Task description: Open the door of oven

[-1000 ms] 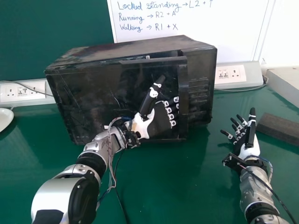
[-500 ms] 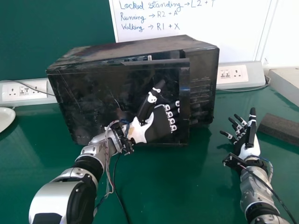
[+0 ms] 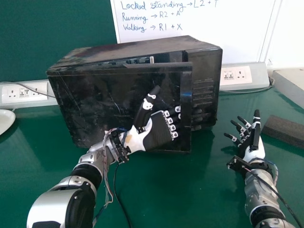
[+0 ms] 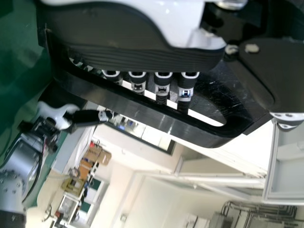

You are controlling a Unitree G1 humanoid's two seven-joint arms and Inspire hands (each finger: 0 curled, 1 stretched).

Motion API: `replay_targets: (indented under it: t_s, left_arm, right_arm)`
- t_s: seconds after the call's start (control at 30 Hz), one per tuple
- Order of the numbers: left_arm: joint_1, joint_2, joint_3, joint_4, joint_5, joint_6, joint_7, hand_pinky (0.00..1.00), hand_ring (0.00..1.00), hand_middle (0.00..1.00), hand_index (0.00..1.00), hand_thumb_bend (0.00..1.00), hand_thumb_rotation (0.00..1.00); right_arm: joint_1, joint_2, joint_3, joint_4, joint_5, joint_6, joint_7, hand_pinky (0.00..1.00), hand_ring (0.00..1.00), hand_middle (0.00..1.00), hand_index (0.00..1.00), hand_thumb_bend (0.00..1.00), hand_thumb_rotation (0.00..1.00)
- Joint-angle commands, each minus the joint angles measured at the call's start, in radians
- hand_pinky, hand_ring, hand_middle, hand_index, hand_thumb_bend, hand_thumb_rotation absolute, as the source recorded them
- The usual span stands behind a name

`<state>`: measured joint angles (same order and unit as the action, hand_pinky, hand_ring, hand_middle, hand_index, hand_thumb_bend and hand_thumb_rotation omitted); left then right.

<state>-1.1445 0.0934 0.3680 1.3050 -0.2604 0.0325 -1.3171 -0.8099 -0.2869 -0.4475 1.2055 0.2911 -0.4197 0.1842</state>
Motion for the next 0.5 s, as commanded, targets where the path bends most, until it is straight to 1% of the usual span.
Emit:
replay_targets:
  t_s: [0.0,0.27,0.37,0.47]
  left_arm:
    - [0.002,-0.027,-0.002,-0.012,-0.024,0.012,-0.055,0.53,0.6,0.71,0.8,0.95,0.74]
    - [0.015,-0.009,-0.003,-0.026,-0.033,0.004,-0.117,0.5,0.6,0.71,0.79,0.93,0.74]
    - [0.023,-0.004,-0.003,-0.036,-0.039,-0.014,-0.142,0.48,0.6,0.71,0.79,0.93,0.76]
    - [0.027,0.001,-0.002,-0.043,-0.046,-0.011,-0.17,0.46,0.59,0.72,0.78,0.93,0.77]
  right_arm:
    - [-0.007,-0.005,0.001,-0.001,0.0,0.004,-0.006,0.98,1.0,1.0,1.0,1.0,1.0]
    - [-0.007,-0.005,-0.002,-0.004,0.005,0.008,-0.007,0.99,1.0,1.0,1.0,1.0,1.0]
    - [-0.006,-0.006,-0.001,-0.004,0.004,0.007,-0.005,0.99,1.0,1.0,1.0,1.0,1.0]
    - [-0.006,-0.007,-0.001,-0.002,0.003,0.005,-0.005,0.99,1.0,1.0,1.0,1.0,1.0]
